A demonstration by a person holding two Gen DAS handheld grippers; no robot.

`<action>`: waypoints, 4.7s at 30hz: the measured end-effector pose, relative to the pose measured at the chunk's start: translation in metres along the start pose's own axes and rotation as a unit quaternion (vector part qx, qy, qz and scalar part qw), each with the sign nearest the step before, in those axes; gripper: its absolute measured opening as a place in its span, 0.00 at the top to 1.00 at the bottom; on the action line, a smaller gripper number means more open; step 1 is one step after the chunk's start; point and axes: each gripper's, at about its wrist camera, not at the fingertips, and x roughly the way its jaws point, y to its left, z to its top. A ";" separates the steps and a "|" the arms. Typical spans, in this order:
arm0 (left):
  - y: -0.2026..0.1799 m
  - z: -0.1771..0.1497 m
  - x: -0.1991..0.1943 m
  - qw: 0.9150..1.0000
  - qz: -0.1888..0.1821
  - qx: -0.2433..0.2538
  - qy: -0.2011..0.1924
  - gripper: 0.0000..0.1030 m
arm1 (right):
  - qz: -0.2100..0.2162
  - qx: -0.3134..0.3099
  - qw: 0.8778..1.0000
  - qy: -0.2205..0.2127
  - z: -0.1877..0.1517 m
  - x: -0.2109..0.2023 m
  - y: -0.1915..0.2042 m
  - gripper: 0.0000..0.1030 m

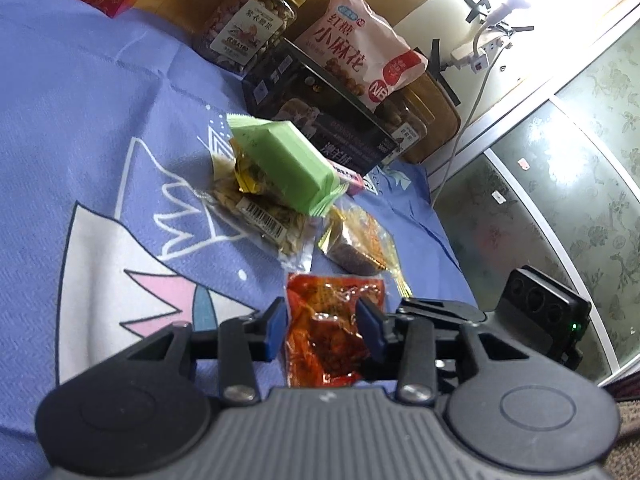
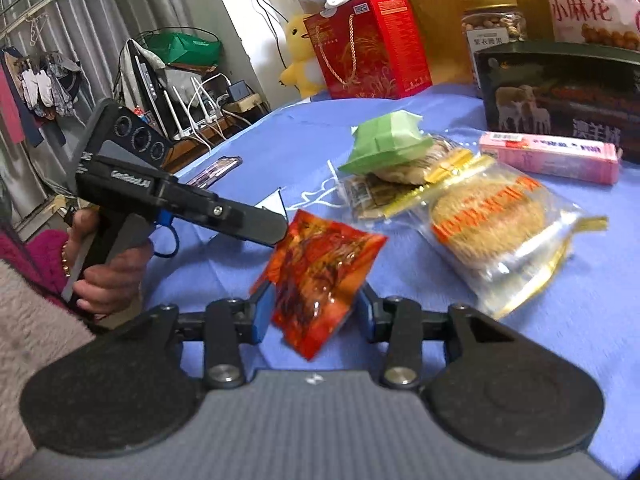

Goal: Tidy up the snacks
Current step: 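Close the left gripper on the red packet and lift it, then drop the red packet into the tin from the left gripper, then grasp the pink candy stick box with the left gripper, then carry the pink box over the tin and release it inside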

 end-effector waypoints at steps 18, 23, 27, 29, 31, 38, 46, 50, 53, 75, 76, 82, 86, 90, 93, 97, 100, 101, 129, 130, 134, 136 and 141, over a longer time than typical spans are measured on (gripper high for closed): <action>-0.053 0.081 0.004 0.993 -0.053 0.098 -0.046 0.66 | -0.015 -0.027 0.997 -0.073 0.060 -0.026 -0.006 0.81; -0.077 0.144 0.036 0.984 -0.035 0.166 -0.061 0.66 | -0.077 -0.039 0.990 -0.116 0.102 -0.031 -0.029 0.81; -0.076 0.196 0.080 0.984 -0.025 0.162 -0.064 0.66 | -0.121 -0.023 0.983 -0.134 0.138 -0.022 -0.063 0.81; -0.067 0.216 0.102 0.987 -0.018 0.148 -0.063 0.66 | -0.142 -0.008 0.981 -0.133 0.153 -0.011 -0.085 0.81; -0.056 0.230 0.121 0.988 -0.008 0.138 -0.063 0.66 | -0.158 0.004 0.979 -0.127 0.163 0.001 -0.107 0.80; -0.020 0.242 0.166 0.990 0.074 0.108 -0.058 0.63 | -0.255 -0.029 0.962 -0.096 0.162 0.048 -0.138 0.43; -0.025 0.230 0.118 0.989 0.040 0.099 -0.104 0.60 | -0.286 -0.027 0.942 -0.174 0.147 0.016 -0.122 0.38; -0.025 0.199 0.076 0.990 0.013 0.087 -0.114 0.56 | -0.197 -0.044 0.967 -0.155 0.127 -0.012 -0.109 0.38; -0.023 0.172 0.057 0.992 0.003 0.073 -0.107 0.56 | -0.190 -0.105 0.973 -0.078 0.107 -0.004 -0.103 0.38; -0.072 0.128 0.099 0.995 0.035 0.092 -0.006 0.56 | -0.287 -0.178 0.941 0.022 0.045 -0.011 -0.091 0.64; -0.078 0.128 0.108 0.994 0.037 0.099 0.004 0.56 | -0.294 -0.173 0.940 0.020 0.040 -0.019 -0.091 0.64; -0.101 0.123 0.164 0.986 0.057 0.146 0.053 0.52 | -0.338 -0.101 0.936 -0.013 0.006 -0.076 -0.091 0.53; -0.101 0.124 0.188 0.980 0.093 0.163 0.067 0.52 | -0.338 -0.054 0.939 -0.034 -0.012 -0.093 -0.087 0.55; -0.092 0.125 0.196 0.980 0.112 0.146 0.080 0.52 | -0.324 -0.024 0.945 -0.047 -0.013 -0.089 -0.087 0.57; -0.089 0.122 0.197 0.979 0.113 0.145 0.088 0.52 | -0.313 -0.029 0.948 -0.050 -0.006 -0.074 -0.087 0.62; -0.087 0.117 0.202 0.977 0.113 0.150 0.101 0.53 | -0.311 -0.025 0.949 -0.045 0.003 -0.057 -0.089 0.75; -0.087 0.117 0.203 0.977 0.113 0.153 0.100 0.53 | -0.328 -0.024 0.943 -0.045 0.006 -0.050 -0.093 0.72; -0.086 0.118 0.203 0.977 0.110 0.149 0.102 0.53 | -0.328 -0.023 0.943 -0.045 0.007 -0.050 -0.093 0.71; -0.139 0.184 0.142 0.974 0.098 0.201 -0.024 0.54 | -0.370 -0.107 0.906 -0.177 0.082 -0.069 -0.084 0.71; -0.135 0.192 0.144 0.975 0.105 0.195 -0.028 0.54 | -0.367 -0.106 0.907 -0.176 0.090 -0.063 -0.090 0.71; -0.111 0.217 0.162 0.978 0.127 0.160 -0.029 0.53 | -0.353 -0.091 0.918 -0.158 0.115 -0.041 -0.116 0.71; -0.097 0.226 0.172 0.981 0.134 0.142 -0.023 0.53 | -0.343 -0.069 0.925 -0.146 0.126 -0.030 -0.134 0.71; -0.070 0.240 0.198 0.983 0.148 0.106 -0.007 0.53 | -0.348 -0.047 0.927 -0.131 0.136 -0.008 -0.158 0.68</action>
